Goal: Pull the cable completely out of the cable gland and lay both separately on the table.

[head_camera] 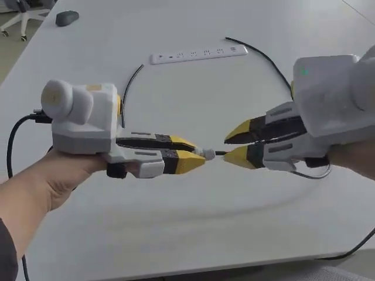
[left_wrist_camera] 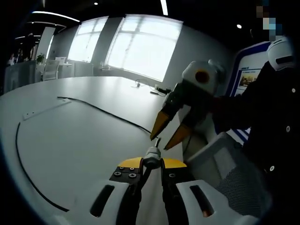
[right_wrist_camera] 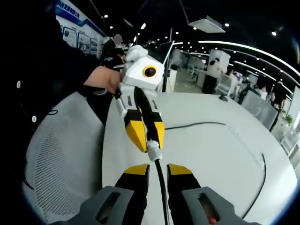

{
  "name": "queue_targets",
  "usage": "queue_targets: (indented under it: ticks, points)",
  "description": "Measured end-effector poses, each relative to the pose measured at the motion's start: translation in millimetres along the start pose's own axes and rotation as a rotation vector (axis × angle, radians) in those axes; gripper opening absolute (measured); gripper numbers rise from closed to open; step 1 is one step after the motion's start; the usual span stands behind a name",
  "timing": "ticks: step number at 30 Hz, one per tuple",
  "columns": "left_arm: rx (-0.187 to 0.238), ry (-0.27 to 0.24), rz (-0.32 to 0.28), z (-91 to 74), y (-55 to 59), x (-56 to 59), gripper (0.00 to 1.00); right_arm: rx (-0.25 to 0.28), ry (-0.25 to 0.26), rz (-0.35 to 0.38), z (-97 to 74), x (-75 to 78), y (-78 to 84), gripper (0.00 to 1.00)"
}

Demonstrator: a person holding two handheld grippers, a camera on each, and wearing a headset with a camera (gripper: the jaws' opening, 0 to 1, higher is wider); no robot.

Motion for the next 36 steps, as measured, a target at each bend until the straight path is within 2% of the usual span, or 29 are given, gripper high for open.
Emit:
queue_targets:
  ticks: [5,8,18,21,25,27,33,36]
  points:
    - [0.002,0.003,0.005,-0.5,-1.3,0.8,0.15,-0.045,-0.009,-0.044,5.1,-1.3,6.3,0.05]
    - [-0.005,0.006,0.007,-0.1,0.1,1.7,0.15,-0.053,-0.001,-0.057,5.4,0.0,7.1,0.01]
    - [-0.003,0.009,0.002,-0.5,-0.9,3.5,0.15,-0.057,0.004,-0.069,4.7,-0.7,7.5,0.0]
    - [-0.004,0.008,0.006,-0.3,-1.0,3.7,0.15,-0.061,0.014,-0.052,4.0,-1.4,7.8,0.0]
    - [0.01,0.002,0.014,-0.2,-3.8,3.2,0.15,-0.051,0.052,-0.033,1.9,2.8,7.5,0.0]
    - [0.017,-0.009,0.013,-1.8,-4.8,1.0,0.15,-0.065,0.075,-0.014,-1.2,6.7,12.0,0.0]
    - [0.03,-0.02,0.012,-6.3,-7.1,-2.6,0.15,-0.059,0.129,0.066,-15.6,15.7,25.6,0.0]
    - [0.026,-0.024,0.012,-6.4,-5.8,-3.5,0.15,-0.067,0.16,0.101,-23.5,20.2,39.1,0.0]
Point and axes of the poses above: the centre of the closed fingertips' face, and the gripper's own axes: z roughly forward along the fingers, x roughly to its right, y roughly out of its underside, the point moved 2 cm from there along -z, roughly backward along the fingers, and after that the axes turned 1 degree about -x, right-handed, at the moved point
